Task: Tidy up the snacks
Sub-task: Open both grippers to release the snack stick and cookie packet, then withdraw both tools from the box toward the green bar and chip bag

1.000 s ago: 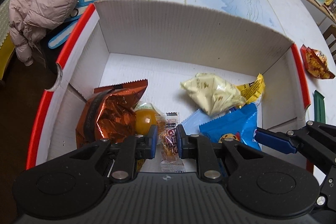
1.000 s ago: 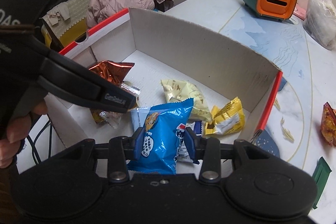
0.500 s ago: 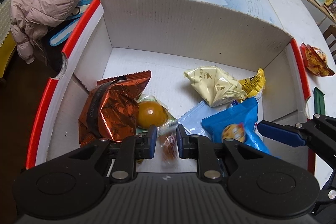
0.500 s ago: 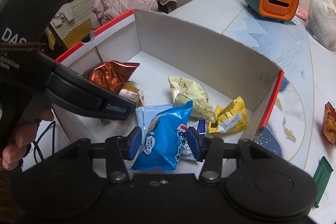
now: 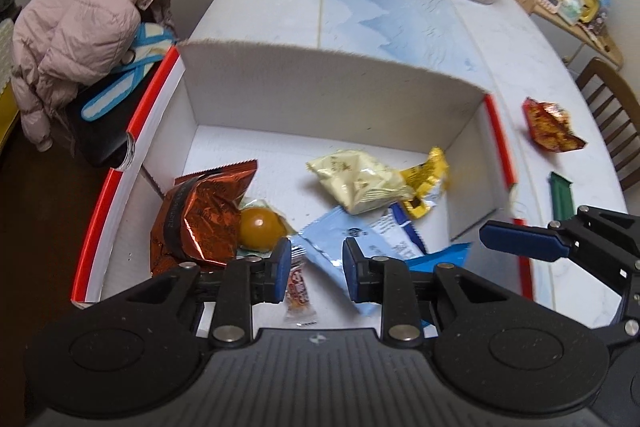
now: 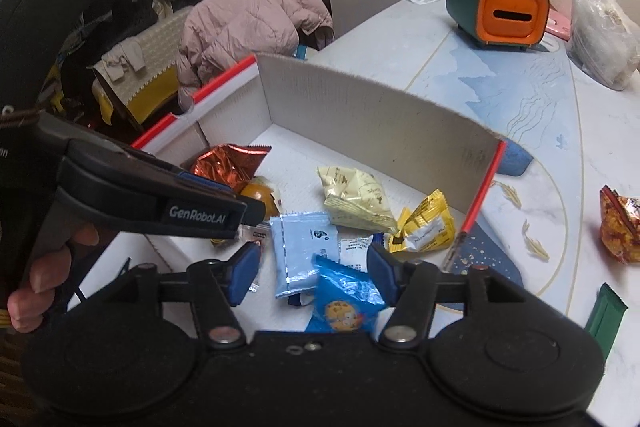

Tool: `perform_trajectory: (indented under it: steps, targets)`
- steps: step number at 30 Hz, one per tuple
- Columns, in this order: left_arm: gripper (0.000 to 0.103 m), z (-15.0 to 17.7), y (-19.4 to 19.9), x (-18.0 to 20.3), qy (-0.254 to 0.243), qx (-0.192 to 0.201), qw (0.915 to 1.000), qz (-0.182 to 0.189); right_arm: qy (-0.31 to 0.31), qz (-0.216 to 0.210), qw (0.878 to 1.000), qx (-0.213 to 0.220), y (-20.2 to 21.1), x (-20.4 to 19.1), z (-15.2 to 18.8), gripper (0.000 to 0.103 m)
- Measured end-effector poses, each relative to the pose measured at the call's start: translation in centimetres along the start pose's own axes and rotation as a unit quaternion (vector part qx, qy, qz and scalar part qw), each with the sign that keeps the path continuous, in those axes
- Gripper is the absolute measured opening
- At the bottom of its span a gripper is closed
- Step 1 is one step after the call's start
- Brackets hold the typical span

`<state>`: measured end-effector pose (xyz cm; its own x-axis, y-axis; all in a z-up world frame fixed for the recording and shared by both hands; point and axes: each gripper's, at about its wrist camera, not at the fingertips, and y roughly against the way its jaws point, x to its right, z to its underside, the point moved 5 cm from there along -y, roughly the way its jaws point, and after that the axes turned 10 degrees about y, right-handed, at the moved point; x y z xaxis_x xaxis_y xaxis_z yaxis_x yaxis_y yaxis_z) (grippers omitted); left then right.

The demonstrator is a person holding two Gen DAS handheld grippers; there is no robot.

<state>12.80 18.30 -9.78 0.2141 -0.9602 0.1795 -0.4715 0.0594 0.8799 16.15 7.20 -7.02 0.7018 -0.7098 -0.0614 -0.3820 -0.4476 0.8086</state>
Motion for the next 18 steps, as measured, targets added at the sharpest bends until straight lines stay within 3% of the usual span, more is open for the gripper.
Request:
perform_trajectory:
  steps: [4,9,15,18]
  targets:
    - [0.029,0.3,1.5,0.8,-0.005,0.014,0.9998,0.012,-0.008,0.000,1.000,0.015,1.8,0.4,0.1,0.063]
    - [0.051,0.6,3.0,1.9,-0.002,0.031,0.9990,0.031,-0.023,0.001,0.999,0.034,4.1,1.3,0.5,0.068]
    - [0.053,1.2,4.3,3.9,-0.007,0.041,0.9979,0.050,-0.028,0.006,0.998,0.053,6.7,2.7,1.4,0.076]
    - [0.061,1.4,4.8,5.2,-0.012,0.049,0.9971,0.056,-0.032,0.013,0.998,0.062,7.9,3.6,2.0,0.081]
